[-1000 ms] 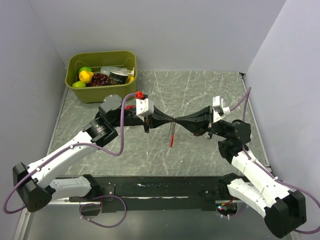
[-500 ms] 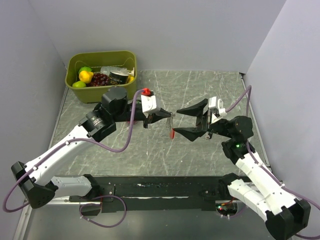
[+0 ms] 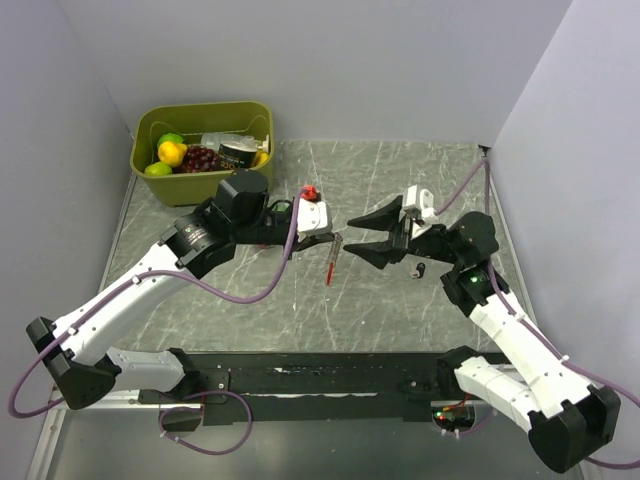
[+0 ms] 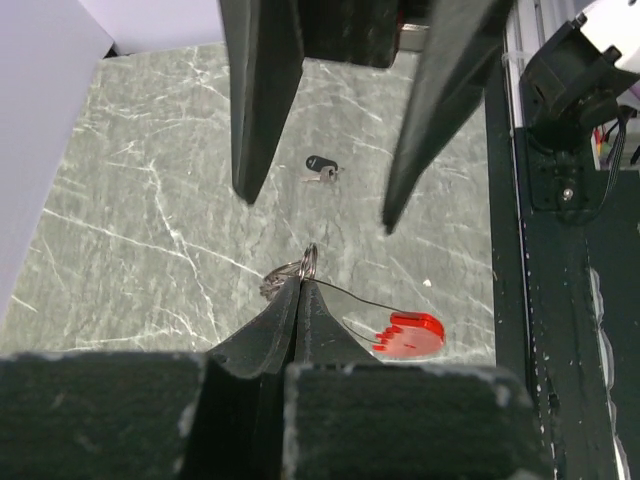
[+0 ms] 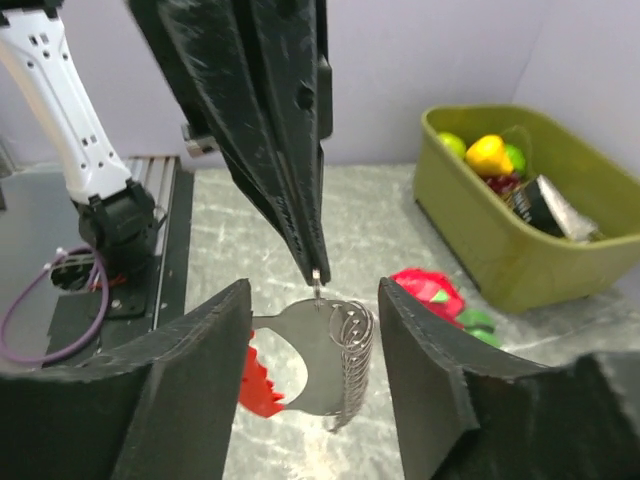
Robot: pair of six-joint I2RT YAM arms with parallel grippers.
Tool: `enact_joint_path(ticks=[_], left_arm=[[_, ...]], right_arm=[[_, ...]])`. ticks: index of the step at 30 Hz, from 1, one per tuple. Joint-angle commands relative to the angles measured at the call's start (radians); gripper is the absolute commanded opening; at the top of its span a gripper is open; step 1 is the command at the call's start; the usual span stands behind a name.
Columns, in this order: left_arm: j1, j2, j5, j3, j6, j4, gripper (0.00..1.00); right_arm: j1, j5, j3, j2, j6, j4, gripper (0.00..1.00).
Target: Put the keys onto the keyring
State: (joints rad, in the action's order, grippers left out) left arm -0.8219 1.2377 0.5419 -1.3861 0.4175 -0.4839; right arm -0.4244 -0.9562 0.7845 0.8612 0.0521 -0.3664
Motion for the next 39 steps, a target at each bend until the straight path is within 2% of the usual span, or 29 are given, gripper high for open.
enact_joint_path(ticks=[1, 3, 8, 12, 16, 21, 22, 25, 26, 27, 29, 32, 35, 39], left_arm=[[-0.014, 0.006, -0.011, -0.057, 0.032, -0.005, 0.01], [-0.017, 0.009, -0.008, -0.060, 0.030, -0.008, 0.01], [-0.025, 0.016, -0.007, -0.062, 0.026, -0.009, 0.01], [-0.028, 0.023, -0.008, -0.067, 0.026, -0.012, 0.01], [-0.029, 0.028, -0.002, -0.067, 0.014, -0.010, 0.01], [-0.031, 0.011, -0.008, -0.033, -0.028, 0.042, 0.01], [-0.031, -0.006, -0.023, -0.009, -0.039, 0.079, 0.04], [-0.026, -0.061, -0.059, 0.065, -0.089, 0.192, 0.33], [-0.013, -0.076, -0.060, 0.085, -0.120, 0.220, 0.49], [0.000, -0.107, -0.050, 0.103, -0.140, 0.246, 0.53], [0.062, -0.136, 0.045, 0.153, -0.207, 0.331, 0.57], [0.176, -0.182, 0.195, 0.219, -0.310, 0.457, 0.57], [0.243, -0.219, 0.275, 0.283, -0.379, 0.575, 0.56], [0.264, -0.218, 0.401, 0.326, -0.454, 0.663, 0.54]], right_arm=[[-0.019, -0.024, 0.055, 0.030, -0.044, 0.044, 0.57], [-0.030, -0.016, 0.056, 0.041, -0.070, 0.058, 0.56], [-0.040, -0.003, 0.062, 0.058, -0.078, 0.083, 0.38], [-0.043, 0.004, 0.058, 0.064, -0.067, 0.067, 0.30], [-0.043, 0.019, 0.068, 0.079, -0.061, 0.086, 0.00], [-0.043, 0.045, 0.050, 0.070, -0.054, 0.069, 0.00], [-0.042, 0.056, 0.030, 0.065, -0.054, 0.040, 0.00], [-0.042, 0.066, -0.023, 0.038, 0.006, -0.052, 0.00], [-0.040, 0.066, -0.034, 0.033, 0.018, -0.074, 0.00], [-0.040, 0.063, -0.045, 0.026, 0.043, -0.092, 0.00], [-0.037, 0.051, -0.070, 0.021, 0.067, -0.149, 0.00], [-0.031, 0.016, -0.109, 0.016, 0.123, -0.270, 0.00], [-0.030, -0.010, -0.146, 0.009, 0.188, -0.385, 0.00], [-0.027, -0.058, -0.171, 0.019, 0.271, -0.540, 0.00]])
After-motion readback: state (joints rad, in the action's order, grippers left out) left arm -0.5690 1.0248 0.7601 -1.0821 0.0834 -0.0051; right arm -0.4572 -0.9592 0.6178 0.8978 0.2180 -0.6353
